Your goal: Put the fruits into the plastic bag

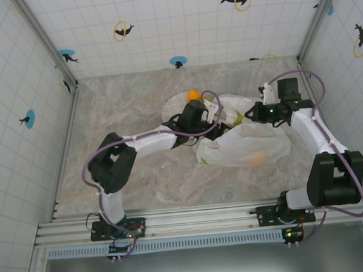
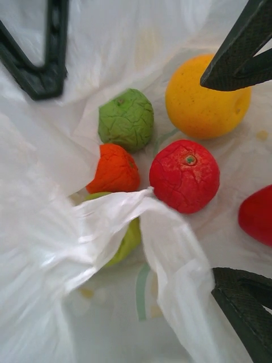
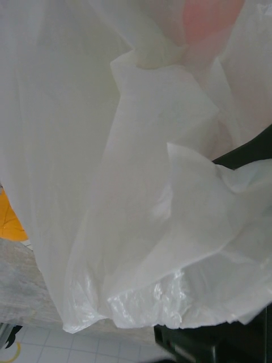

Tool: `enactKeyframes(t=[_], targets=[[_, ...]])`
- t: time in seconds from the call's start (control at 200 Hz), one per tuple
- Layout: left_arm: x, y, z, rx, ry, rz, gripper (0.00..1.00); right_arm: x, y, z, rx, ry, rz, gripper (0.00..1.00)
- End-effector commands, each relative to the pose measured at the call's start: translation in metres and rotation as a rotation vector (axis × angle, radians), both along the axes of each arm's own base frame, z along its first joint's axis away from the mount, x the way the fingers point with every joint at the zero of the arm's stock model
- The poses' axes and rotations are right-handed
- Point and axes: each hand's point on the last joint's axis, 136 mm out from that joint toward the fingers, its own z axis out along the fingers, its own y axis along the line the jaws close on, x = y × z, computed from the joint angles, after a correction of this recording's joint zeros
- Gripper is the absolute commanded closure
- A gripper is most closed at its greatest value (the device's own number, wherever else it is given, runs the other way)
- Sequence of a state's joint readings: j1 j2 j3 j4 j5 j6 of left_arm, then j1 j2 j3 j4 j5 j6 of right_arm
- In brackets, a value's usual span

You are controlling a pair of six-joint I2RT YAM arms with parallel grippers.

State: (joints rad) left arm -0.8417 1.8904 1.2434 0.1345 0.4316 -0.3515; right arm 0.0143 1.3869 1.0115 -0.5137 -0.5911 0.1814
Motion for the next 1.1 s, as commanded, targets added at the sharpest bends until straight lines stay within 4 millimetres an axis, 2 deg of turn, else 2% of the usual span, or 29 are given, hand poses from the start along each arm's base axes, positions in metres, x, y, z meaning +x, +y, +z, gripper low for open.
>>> enactKeyframes(t=[0.0,0.135,0.315,0.36,0.475,0.555,0.651,0.816,0.921,1.096], targets=[[0.0,0.019,0.031,-0.025,-0.078,0.015,0.16,-0.003,-0.003,0.0,-0.003,-0.007,-0.003,1.0],[-0.004,0.04,0.044,-0.02,-0.116,0.028,0.14,-0.002,-0.003,0.001,0.001,-0.009,-0.004,1.0],[-0.003,0.078,0.041,0.016,-0.147,0.094,0.14,-0.003,-0.004,0.001,-0.005,-0.008,-0.008,1.0],[0.003,0.089,0.047,0.0,-0.159,0.128,0.14,-0.003,-0.004,0.0,-0.005,-0.006,-0.008,1.0],[0.008,0.123,0.019,-0.003,-0.068,0.254,0.14,-0.003,-0.004,-0.001,-0.003,-0.003,-0.009,1.0],[0.014,0.138,-0.011,0.053,0.016,0.318,0.14,-0.002,-0.003,-0.002,0.0,-0.001,-0.008,1.0],[0.011,0.136,-0.041,0.103,0.099,0.302,0.15,-0.002,-0.003,-0.002,0.001,0.0,-0.009,1.0],[0.005,0.122,-0.068,0.081,0.207,0.263,0.22,-0.003,-0.004,-0.002,-0.006,-0.001,-0.011,1.0],[0.006,0.112,-0.077,0.089,0.22,0.24,0.3,-0.003,-0.005,-0.002,-0.007,-0.001,-0.013,1.0],[0.004,0.096,-0.09,0.095,0.25,0.192,0.49,-0.002,-0.005,-0.003,-0.007,0.002,-0.013,1.0]])
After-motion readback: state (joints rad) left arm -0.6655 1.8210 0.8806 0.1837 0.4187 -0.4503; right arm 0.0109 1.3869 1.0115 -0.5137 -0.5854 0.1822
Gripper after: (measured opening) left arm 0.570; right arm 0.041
